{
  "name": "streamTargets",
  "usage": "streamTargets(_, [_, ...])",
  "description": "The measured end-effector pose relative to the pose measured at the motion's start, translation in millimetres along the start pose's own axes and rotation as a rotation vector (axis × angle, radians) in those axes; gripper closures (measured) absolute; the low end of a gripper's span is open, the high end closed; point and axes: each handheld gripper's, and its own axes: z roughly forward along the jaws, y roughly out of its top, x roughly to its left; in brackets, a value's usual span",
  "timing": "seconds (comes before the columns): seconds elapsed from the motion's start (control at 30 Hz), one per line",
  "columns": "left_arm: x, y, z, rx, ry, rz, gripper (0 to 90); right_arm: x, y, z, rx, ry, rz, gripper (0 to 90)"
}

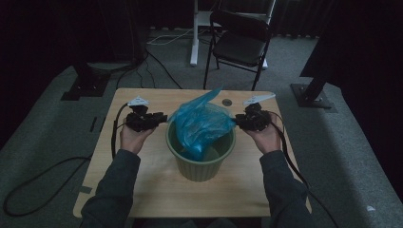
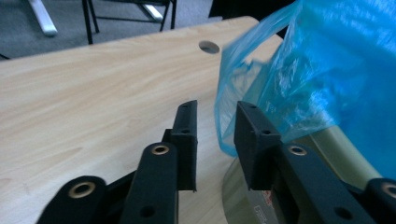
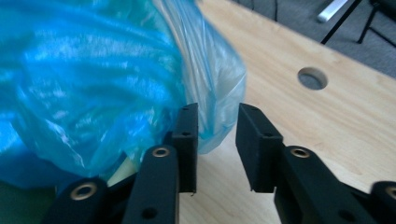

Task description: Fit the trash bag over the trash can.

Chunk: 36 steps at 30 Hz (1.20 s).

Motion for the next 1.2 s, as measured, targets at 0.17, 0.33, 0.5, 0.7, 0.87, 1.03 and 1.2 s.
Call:
streamTargets(0.17, [0.8, 3.7, -10.2, -0.042, -0.030, 0.016, 65.8, -1.7, 6.6, -11.6, -0.064, -0.012, 0.026, 64.1])
streamTargets(0.33, [-7.5, 10.6, -10.5, -0.053, -0.087, 0.061, 60.4, 6.3, 15.3, -13.7, -0.096, 0.027, 0.002, 60.8])
streamTargets(0.5, [-19.7, 16.8, -5.9, -0.064, -0.120, 0.111, 55.7, 18.5, 24.1, -5.3, -0.087, 0.060, -0.047, 58.5])
streamTargets(0.7, [-28.8, 20.6, 2.1, -0.034, -0.113, 0.133, 55.5, 27.7, 30.9, 7.7, -0.048, 0.073, -0.077, 56.9])
streamTargets(0.87, [-32.3, 20.2, 5.2, -0.020, -0.101, 0.144, 70.6, 28.3, 30.2, 14.1, -0.017, 0.043, -0.085, 68.2])
streamTargets(1.03, [-30.7, 17.7, -0.3, -0.044, -0.122, 0.144, 82.9, 23.4, 25.1, 4.4, -0.034, 0.041, -0.078, 83.0])
streamTargets(1.2, [-28.0, 14.0, -9.0, -0.091, -0.116, 0.121, 88.1, 18.2, 18.0, -6.1, -0.065, 0.066, -0.060, 86.2])
